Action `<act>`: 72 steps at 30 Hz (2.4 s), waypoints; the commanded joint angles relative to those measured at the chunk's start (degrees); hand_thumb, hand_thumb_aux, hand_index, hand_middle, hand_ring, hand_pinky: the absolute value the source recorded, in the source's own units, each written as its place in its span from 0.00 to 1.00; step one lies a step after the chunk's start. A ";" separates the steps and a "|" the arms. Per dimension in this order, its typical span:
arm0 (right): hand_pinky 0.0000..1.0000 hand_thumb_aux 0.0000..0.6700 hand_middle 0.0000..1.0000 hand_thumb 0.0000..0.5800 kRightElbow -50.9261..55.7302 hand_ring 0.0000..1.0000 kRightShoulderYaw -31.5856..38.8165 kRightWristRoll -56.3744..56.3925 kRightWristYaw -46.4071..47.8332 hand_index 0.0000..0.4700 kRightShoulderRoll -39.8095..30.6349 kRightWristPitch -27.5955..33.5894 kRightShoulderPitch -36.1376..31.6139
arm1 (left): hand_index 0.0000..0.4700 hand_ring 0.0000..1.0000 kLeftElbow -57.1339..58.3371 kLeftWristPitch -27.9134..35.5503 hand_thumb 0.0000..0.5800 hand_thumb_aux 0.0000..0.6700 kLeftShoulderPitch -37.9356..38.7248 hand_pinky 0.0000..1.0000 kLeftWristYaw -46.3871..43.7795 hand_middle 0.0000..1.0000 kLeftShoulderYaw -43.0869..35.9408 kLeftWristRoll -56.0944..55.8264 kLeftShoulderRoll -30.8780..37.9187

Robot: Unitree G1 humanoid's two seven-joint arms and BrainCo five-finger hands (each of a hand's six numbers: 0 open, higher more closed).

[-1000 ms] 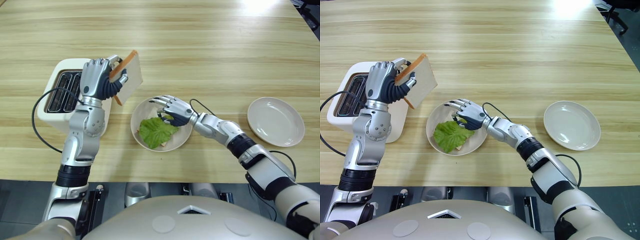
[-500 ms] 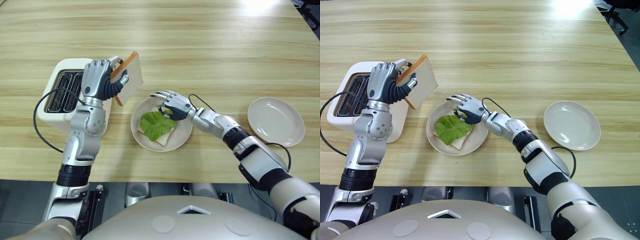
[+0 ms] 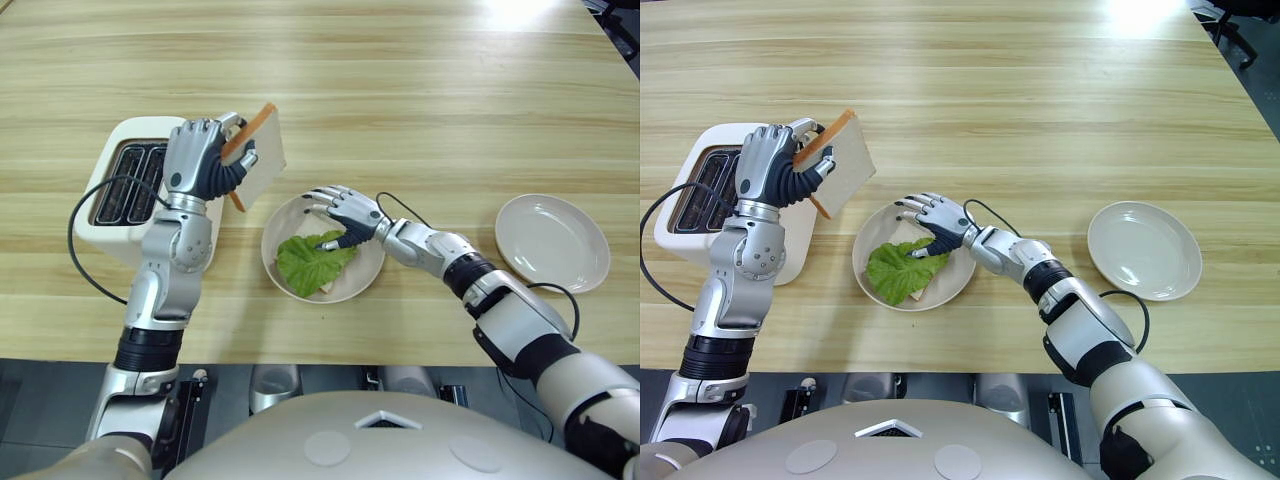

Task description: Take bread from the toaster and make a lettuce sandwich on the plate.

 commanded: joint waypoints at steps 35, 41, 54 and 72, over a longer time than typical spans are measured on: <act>0.00 0.00 0.00 0.00 -26.57 0.00 -26.77 12.39 -5.78 0.00 -13.70 6.18 13.03 | 0.98 1.00 -1.12 7.59 1.00 1.00 3.44 1.00 -36.78 1.00 -8.31 -38.82 -1.12; 0.00 0.00 0.00 0.00 -27.76 0.00 -26.21 12.23 -4.53 0.00 -13.05 5.20 15.69 | 0.98 1.00 11.08 3.60 1.00 1.00 -9.49 1.00 -51.98 1.00 -11.50 -42.66 4.90; 0.00 0.00 0.00 0.00 -29.66 0.00 -23.31 11.82 -1.68 0.00 -11.71 1.01 20.17 | 0.98 1.00 32.96 1.39 1.00 1.00 -32.66 1.00 -72.36 1.00 -18.48 -43.31 2.86; 0.00 0.00 0.00 0.00 -38.03 0.00 -25.31 10.75 -4.32 0.00 -15.14 -12.37 28.51 | 0.98 1.00 54.85 -6.96 1.00 1.00 -38.03 1.00 -73.02 1.00 -20.72 -35.49 -0.74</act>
